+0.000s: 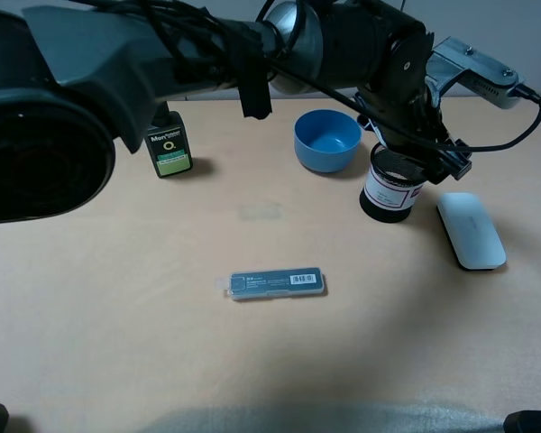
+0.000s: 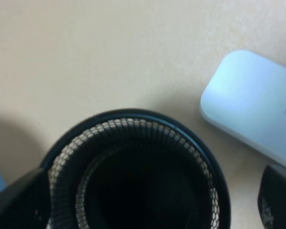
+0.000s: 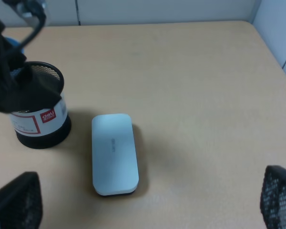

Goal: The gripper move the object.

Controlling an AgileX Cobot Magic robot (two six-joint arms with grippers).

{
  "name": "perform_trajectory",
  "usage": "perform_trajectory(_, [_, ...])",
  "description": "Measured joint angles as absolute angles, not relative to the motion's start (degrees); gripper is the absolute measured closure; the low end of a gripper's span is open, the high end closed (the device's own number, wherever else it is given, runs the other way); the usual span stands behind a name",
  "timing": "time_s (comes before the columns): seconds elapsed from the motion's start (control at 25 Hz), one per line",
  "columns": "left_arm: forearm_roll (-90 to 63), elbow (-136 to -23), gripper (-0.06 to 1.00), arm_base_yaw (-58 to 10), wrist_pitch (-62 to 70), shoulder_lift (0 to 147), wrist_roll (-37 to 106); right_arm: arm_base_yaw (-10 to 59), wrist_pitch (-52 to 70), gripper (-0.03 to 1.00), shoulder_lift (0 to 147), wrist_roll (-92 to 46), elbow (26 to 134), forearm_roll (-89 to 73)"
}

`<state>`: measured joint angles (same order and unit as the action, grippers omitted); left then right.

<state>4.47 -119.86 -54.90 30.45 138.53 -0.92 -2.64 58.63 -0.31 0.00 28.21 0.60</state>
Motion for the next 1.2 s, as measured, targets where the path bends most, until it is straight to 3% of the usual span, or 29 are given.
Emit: perform_trajectory(1.2, [4.5,-120.2,0.04,-54.9,66.4,123.6,1.0,-2.6,58.6,0.27,-0.3,0.0,28.2,0.6])
